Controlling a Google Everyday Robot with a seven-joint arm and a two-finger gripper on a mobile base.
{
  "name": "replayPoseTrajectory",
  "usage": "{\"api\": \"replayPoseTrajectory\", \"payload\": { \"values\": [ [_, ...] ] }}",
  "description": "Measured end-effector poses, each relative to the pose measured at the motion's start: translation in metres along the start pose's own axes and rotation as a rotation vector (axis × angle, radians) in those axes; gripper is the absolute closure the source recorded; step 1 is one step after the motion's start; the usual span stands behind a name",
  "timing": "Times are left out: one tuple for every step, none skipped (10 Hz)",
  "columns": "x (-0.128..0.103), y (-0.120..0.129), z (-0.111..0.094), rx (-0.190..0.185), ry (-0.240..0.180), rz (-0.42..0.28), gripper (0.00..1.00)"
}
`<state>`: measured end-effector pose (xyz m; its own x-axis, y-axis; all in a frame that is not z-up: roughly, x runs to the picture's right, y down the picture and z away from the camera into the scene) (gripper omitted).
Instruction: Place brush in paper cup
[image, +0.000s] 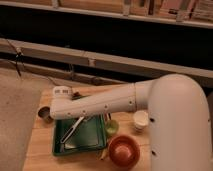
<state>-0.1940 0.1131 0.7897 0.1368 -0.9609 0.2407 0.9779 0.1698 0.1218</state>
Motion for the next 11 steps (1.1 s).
{"api": "replayPoseTrajectory", "payload": {
  "values": [
    [-0.003, 0.008, -0.006, -0.018, 0.014, 0.024, 0.2],
    [-0.006, 0.015, -0.011, -0.034, 0.026, 0.044, 0.2],
    [-0.011, 0.021, -0.017, -0.058, 0.043, 0.068, 0.2],
    [-0.018, 0.024, -0.023, -0.08, 0.059, 0.096, 0.2],
    [-0.022, 0.032, -0.028, -0.107, 0.075, 0.125, 0.2],
    [-0.025, 0.04, -0.031, -0.123, 0.087, 0.149, 0.2],
    [-0.028, 0.052, -0.036, -0.142, 0.101, 0.178, 0.2],
    [-0.03, 0.066, -0.039, -0.159, 0.112, 0.205, 0.2],
    [-0.033, 0.082, -0.044, -0.174, 0.124, 0.238, 0.2],
    [-0.035, 0.104, -0.05, -0.192, 0.138, 0.281, 0.2],
    [-0.036, 0.122, -0.054, -0.205, 0.146, 0.313, 0.2]
  ]
}}
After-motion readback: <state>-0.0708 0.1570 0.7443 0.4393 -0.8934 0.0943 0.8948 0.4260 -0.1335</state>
